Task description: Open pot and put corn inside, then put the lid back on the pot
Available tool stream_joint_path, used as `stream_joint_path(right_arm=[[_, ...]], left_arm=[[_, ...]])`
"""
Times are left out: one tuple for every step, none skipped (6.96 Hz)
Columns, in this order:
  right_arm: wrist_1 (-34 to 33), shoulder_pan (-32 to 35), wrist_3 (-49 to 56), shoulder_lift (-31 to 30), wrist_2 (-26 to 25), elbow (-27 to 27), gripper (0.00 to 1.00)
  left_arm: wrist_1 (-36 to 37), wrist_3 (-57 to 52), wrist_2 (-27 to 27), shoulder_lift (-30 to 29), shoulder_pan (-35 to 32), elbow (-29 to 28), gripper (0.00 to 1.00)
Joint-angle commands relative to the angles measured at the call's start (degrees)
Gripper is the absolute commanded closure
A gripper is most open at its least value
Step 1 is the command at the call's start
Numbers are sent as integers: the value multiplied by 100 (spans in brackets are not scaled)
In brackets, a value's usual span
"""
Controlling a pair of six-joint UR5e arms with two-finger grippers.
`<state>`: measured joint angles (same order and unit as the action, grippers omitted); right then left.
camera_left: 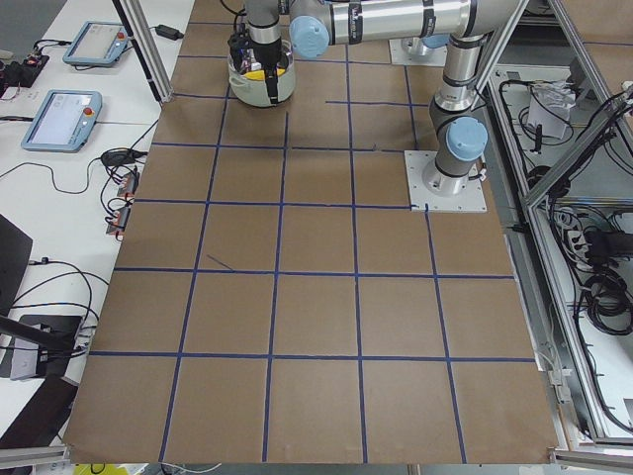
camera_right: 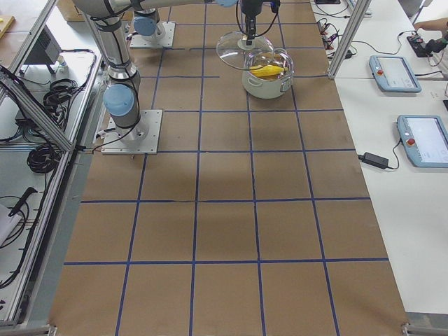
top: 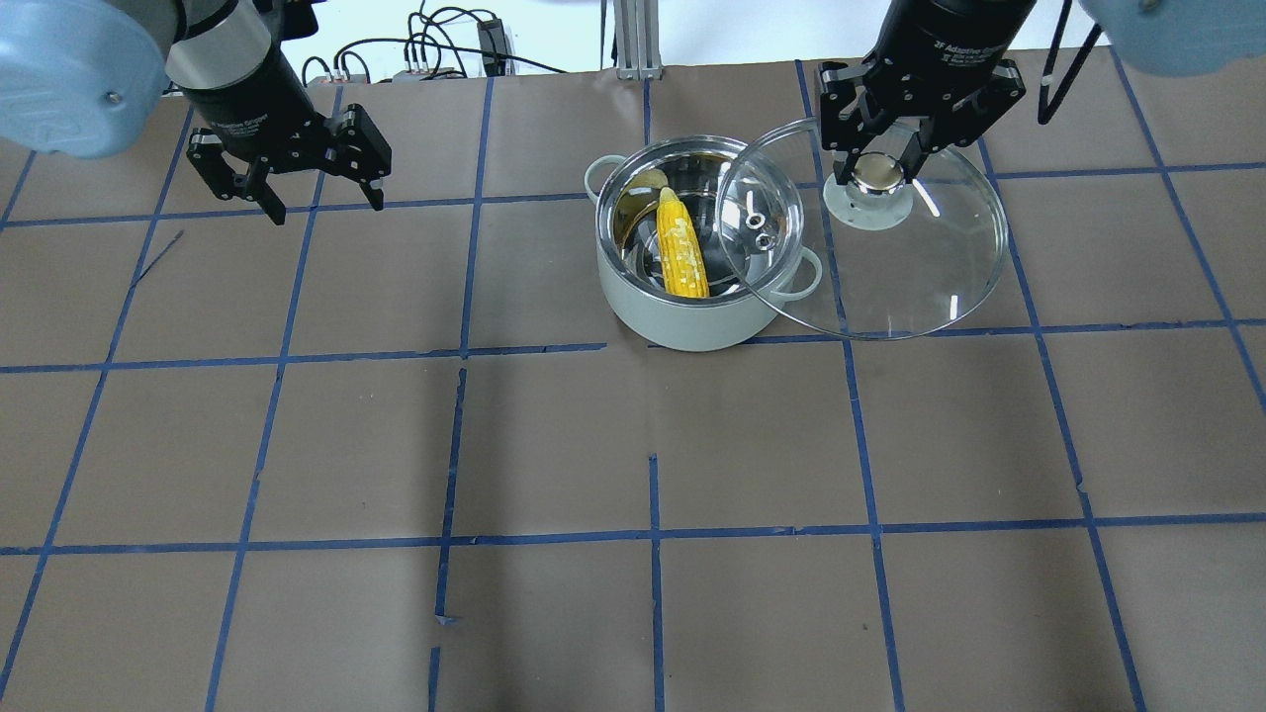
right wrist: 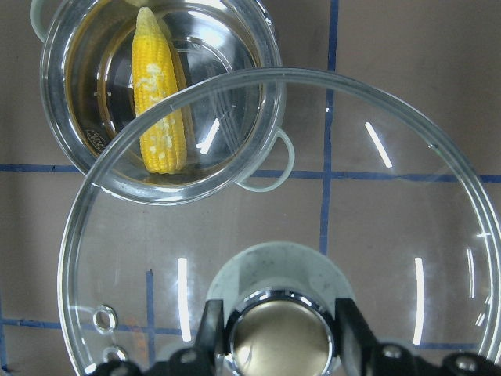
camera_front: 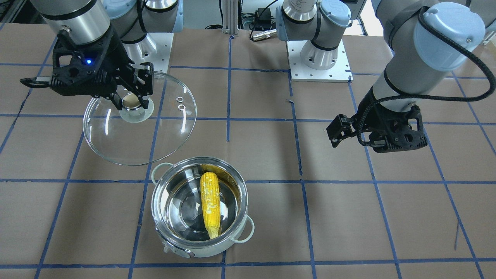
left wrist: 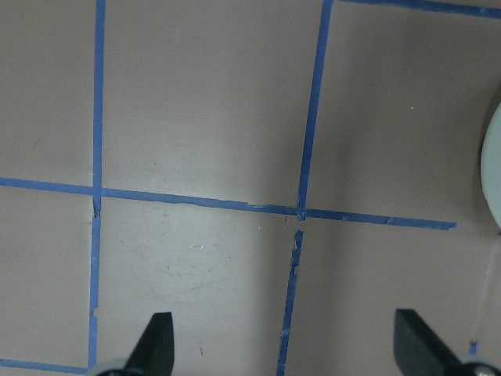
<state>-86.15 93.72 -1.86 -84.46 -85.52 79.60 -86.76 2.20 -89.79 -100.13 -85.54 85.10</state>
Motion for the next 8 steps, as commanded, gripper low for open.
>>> stream_joint_path(right_arm=[[-24,33,1,44,18,-6,65],[-138,33,1,105,166,-14,65],[-156,41,1,149,219,-32,65],[-156,50,1,167,246,-32,65],[-148,50,1,176,203,-32,65],[-165,50,1,176,176,-32,65],[-165,50,1,176,167,-32,65],[-165,50,1,176,150,-41,65]], left_arm=[[10,-9,6,334,3,321,0],[131,-9,14,458,11,454,0],[481,-9,23,459,11,394,0],[589,-27,14,459,20,472,0],[607,-27,6,459,3,482,0],[607,-27,6,451,3,473,0],[607,-27,14,450,11,464,0],[607,-35,6,433,3,464,0]])
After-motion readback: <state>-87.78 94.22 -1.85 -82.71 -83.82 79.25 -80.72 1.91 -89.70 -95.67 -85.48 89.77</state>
